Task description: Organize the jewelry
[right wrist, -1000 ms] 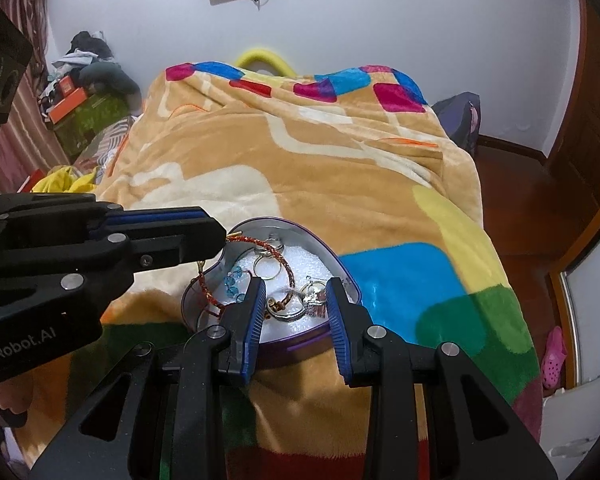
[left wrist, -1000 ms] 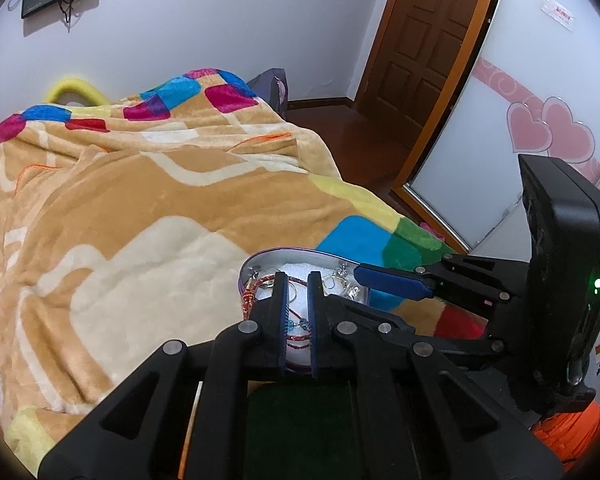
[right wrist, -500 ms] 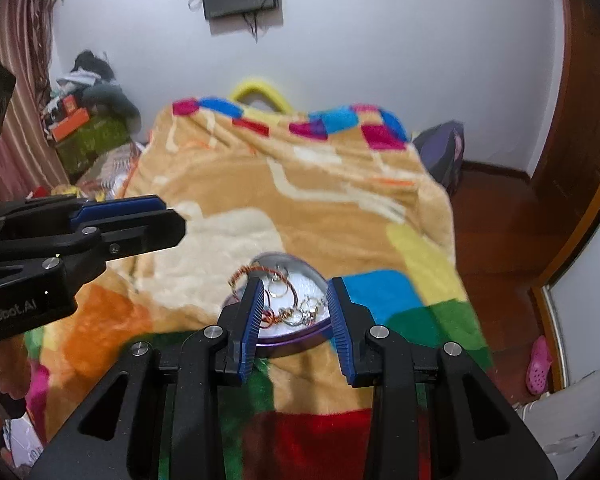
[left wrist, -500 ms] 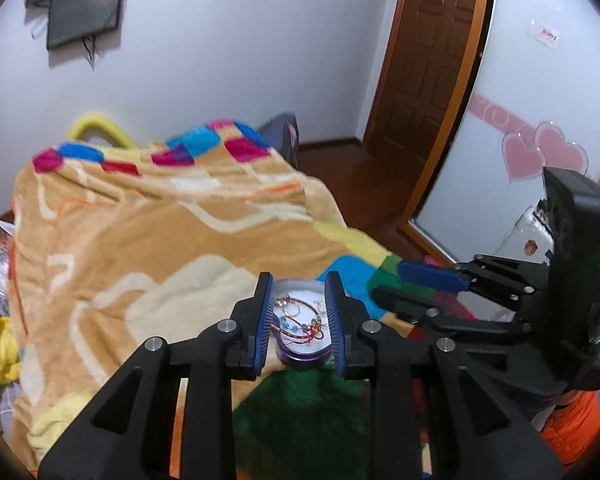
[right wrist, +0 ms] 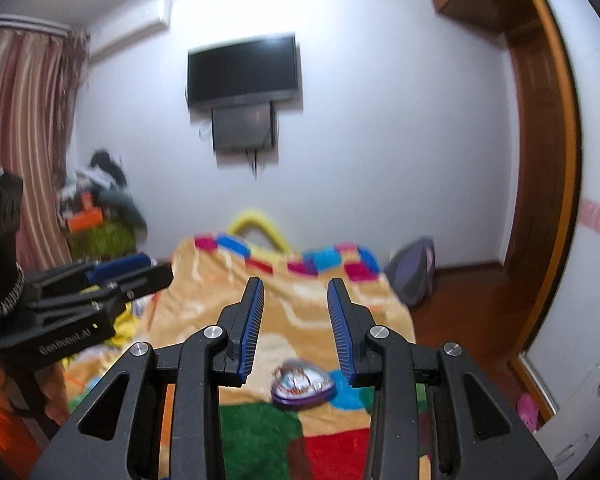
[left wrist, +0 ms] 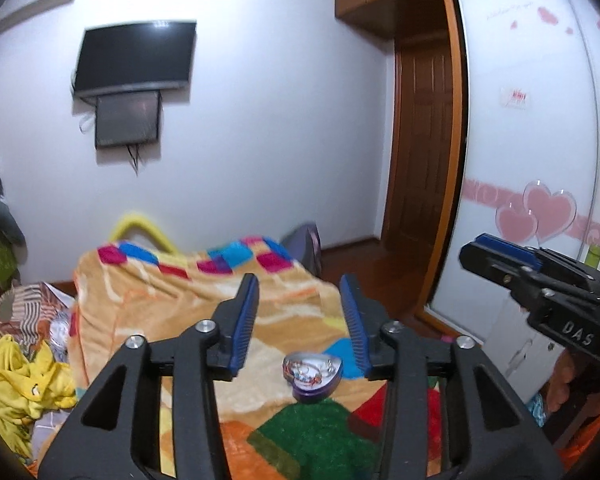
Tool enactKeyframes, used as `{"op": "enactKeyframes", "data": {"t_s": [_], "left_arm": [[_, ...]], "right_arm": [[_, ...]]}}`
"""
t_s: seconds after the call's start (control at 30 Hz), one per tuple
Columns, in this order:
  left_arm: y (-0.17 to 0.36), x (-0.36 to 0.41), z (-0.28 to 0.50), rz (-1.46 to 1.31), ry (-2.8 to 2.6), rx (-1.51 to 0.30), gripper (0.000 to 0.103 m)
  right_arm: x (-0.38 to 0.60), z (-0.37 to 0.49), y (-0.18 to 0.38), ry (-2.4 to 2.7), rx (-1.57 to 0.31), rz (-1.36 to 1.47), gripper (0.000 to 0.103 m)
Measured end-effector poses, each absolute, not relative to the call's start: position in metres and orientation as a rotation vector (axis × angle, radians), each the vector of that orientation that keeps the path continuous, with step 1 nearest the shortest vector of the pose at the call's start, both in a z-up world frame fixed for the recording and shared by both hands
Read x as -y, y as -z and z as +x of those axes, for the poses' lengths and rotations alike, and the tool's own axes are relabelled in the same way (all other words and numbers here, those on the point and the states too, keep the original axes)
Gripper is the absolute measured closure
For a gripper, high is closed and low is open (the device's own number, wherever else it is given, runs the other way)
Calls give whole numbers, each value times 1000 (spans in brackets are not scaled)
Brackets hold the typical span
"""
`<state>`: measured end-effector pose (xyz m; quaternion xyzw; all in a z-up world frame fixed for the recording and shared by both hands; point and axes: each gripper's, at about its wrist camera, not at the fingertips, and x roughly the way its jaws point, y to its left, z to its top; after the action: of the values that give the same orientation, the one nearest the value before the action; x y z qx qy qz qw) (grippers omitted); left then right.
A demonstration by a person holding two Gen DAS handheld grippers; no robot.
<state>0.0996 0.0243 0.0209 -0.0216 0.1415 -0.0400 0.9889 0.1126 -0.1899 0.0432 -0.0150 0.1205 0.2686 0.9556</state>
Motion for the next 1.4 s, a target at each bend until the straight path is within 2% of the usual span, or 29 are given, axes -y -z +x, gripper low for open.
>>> {"op": "enactKeyframes", "data": {"t_s": [0.1,0.13,0.27,0.3,0.37,0.43,0.67,1.4], "left_arm": [[-28,-22,78,-44,66,-237,55],[-30,-21,70,-42,56,-218,52],[-32,-21,49,-56,29,-174,32],[-32,-22,45,-63,24,-168,30],[-31,-22,38,-69,10,-159,13],[-31,-24,33,-79,-5,-145,6],[-27,-25,23,-84,-31,-150,3],[-18,-19,23,-70,-40,-169,3]], "right_arm": [[192,93,-50,-524,-184,-24,66],[192,87,-51,-513,-165,-24,60],[186,75,-51,-466,-113,-48,49],[183,75,-49,-454,-105,-53,48],[180,74,-48,-436,-93,-56,36],[179,71,-48,-422,-83,-49,25],[177,63,-46,-391,-78,-42,6],[187,58,-36,-403,-147,-20,5]]}}
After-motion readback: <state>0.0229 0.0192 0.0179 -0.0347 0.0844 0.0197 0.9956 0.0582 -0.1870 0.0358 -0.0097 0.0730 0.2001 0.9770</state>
